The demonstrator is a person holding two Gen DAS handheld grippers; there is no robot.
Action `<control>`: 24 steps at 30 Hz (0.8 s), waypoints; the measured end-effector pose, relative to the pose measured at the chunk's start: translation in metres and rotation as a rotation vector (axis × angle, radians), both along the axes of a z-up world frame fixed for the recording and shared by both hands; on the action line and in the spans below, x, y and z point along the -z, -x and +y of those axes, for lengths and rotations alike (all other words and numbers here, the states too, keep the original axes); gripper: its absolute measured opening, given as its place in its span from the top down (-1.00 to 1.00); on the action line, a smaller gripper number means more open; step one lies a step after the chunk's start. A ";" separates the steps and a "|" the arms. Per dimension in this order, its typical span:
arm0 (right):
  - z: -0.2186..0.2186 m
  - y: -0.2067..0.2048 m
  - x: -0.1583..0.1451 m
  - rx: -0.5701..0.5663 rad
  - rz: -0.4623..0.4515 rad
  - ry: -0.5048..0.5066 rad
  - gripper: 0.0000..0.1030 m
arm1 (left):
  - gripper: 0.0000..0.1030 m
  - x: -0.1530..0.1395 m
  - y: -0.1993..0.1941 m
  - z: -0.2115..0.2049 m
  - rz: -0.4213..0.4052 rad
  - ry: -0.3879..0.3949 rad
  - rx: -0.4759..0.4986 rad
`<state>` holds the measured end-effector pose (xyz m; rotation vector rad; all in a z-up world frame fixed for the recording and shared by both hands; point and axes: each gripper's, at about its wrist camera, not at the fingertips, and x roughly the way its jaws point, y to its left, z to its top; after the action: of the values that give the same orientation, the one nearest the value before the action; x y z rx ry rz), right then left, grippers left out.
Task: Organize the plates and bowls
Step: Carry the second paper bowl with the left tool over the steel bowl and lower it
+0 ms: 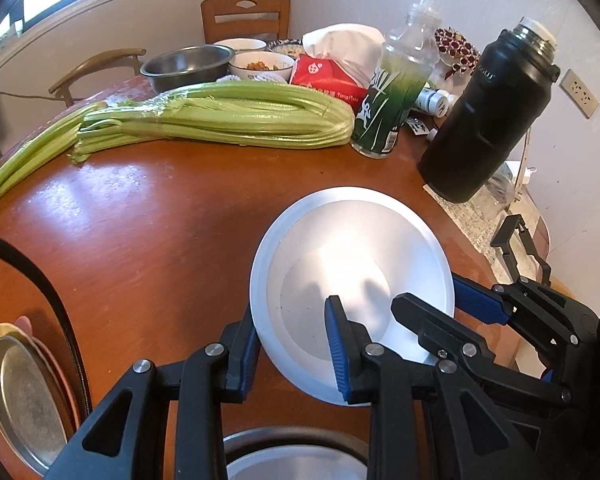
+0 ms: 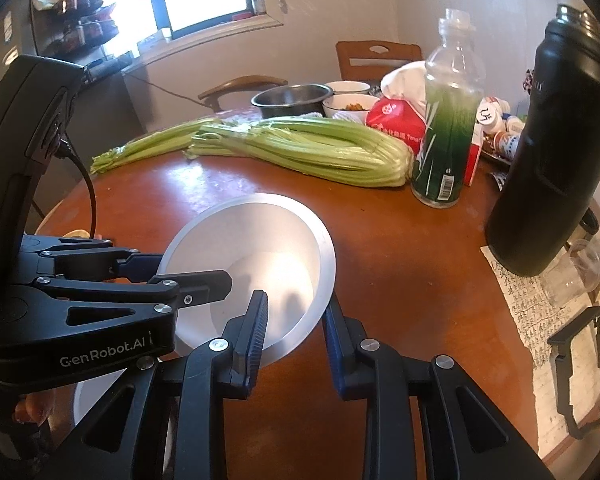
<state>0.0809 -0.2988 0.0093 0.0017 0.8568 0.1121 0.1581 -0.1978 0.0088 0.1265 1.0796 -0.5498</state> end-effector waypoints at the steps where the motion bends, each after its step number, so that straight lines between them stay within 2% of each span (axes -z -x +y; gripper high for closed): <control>1: 0.003 0.002 -0.002 -0.003 -0.003 0.002 0.43 | 0.41 -0.002 0.002 0.003 -0.002 0.003 -0.001; 15: 0.045 0.031 -0.025 -0.070 -0.059 0.014 0.42 | 0.41 -0.032 0.040 0.052 -0.060 0.036 -0.053; 24: 0.067 0.055 -0.034 -0.117 -0.082 0.025 0.40 | 0.40 -0.036 0.066 0.073 -0.067 0.049 -0.081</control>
<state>0.0256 -0.2316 0.0436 -0.0757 0.7757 0.2096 0.0926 -0.1250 0.0446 0.0580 1.0011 -0.4954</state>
